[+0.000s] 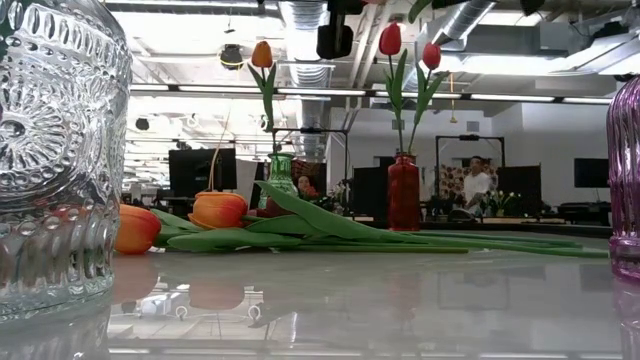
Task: Sort flowers into vase by color
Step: Put the pink flower into the purple vase
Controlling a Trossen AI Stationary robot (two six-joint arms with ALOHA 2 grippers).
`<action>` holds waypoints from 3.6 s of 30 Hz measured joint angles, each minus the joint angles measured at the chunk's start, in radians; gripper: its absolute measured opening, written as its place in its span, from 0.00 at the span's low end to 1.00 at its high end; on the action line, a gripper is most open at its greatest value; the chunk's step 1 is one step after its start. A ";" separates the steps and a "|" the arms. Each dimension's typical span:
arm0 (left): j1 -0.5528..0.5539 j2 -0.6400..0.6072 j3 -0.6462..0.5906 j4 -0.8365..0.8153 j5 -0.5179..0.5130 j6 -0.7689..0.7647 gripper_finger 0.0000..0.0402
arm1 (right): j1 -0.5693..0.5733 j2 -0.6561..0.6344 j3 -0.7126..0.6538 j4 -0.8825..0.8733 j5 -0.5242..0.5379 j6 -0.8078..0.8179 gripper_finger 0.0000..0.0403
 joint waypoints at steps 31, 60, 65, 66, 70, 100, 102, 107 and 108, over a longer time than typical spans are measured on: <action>-0.003 0.000 0.000 0.001 -0.015 0.270 0.15 | -0.019 0.027 0.000 0.017 -0.001 0.032 0.14; -0.019 -0.125 -0.001 -0.192 -0.174 0.815 0.33 | 0.073 -0.118 0.000 -0.067 0.003 0.380 0.14; -0.049 -0.173 -0.033 -0.206 -0.179 0.861 0.33 | 0.104 -0.197 0.000 -0.144 0.001 0.543 0.14; -0.054 -0.185 -0.049 -0.199 -0.188 0.863 0.33 | 0.113 -0.213 0.000 -0.166 0.001 0.577 0.14; -0.070 -0.236 -0.124 -0.171 -0.248 0.862 0.33 | 0.154 -0.271 0.000 -0.245 0.001 0.721 0.14; -0.151 -0.767 -1.052 0.597 -0.570 0.583 0.33 | 0.499 -0.474 -0.304 -0.327 0.527 1.592 0.14; -0.152 -0.766 -1.076 0.620 -0.576 0.563 0.33 | 0.499 -0.474 -0.304 -0.322 0.545 1.663 0.14; -0.153 -0.758 -1.107 0.649 -0.580 0.527 0.33 | 0.499 -0.452 -0.304 -0.321 0.547 1.816 0.14; -0.153 -0.758 -1.107 0.650 -0.581 0.526 0.33 | 0.501 -0.444 -0.304 -0.317 0.548 1.821 0.14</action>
